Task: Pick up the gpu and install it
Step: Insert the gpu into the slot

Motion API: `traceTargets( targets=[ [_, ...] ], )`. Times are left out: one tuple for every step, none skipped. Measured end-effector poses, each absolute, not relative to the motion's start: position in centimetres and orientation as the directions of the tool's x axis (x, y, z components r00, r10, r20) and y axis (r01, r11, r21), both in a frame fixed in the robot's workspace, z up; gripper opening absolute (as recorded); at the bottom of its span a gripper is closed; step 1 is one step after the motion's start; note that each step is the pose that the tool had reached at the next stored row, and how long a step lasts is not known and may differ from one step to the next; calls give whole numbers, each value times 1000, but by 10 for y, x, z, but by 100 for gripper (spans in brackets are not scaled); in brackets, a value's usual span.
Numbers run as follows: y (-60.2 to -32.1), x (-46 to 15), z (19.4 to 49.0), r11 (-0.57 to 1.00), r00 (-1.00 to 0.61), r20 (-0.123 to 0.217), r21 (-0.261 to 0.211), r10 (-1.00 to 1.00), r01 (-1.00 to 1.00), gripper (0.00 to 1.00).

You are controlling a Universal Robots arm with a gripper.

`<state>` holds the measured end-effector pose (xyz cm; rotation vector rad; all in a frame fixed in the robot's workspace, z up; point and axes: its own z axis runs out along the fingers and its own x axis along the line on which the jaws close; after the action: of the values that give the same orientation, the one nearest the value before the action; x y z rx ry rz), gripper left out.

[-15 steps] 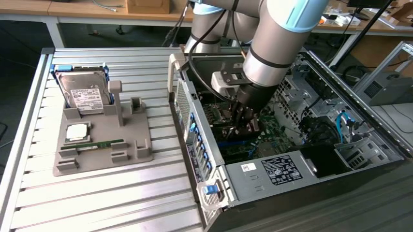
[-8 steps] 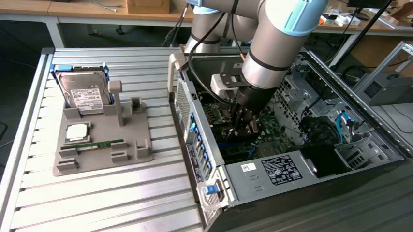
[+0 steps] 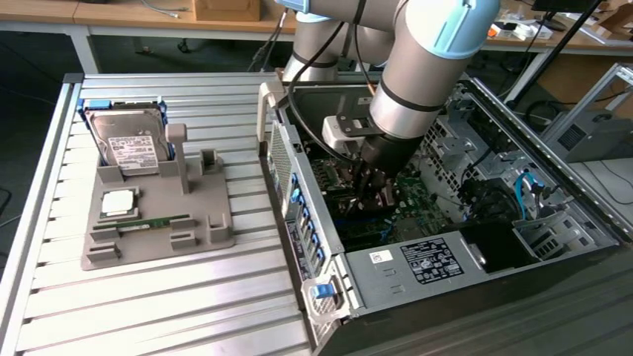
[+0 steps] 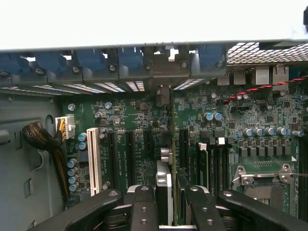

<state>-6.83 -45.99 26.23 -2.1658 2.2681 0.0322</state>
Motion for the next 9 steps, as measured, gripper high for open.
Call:
traceTargets(
  targets=[
    [-460, -68, 262, 46, -46, -18, 11, -999, -999, 27],
    [-460, -68, 262, 46, -46, -18, 11, -999, -999, 27],
    [-460, -68, 262, 46, -46, -18, 11, -999, -999, 27],
    [-460, -68, 262, 46, -46, -18, 11, -999, -999, 27],
    [-460, -68, 262, 46, -46, -18, 11, -999, -999, 27],
    [-460, -68, 262, 46, -46, -18, 11, -999, -999, 27],
    [-460, -68, 262, 46, -46, -18, 11, -999, -999, 27],
    [-460, -68, 262, 46, -46, -18, 11, -999, -999, 27],
    [-460, -68, 261, 46, -46, -18, 11, -999, -999, 27]
  ],
)
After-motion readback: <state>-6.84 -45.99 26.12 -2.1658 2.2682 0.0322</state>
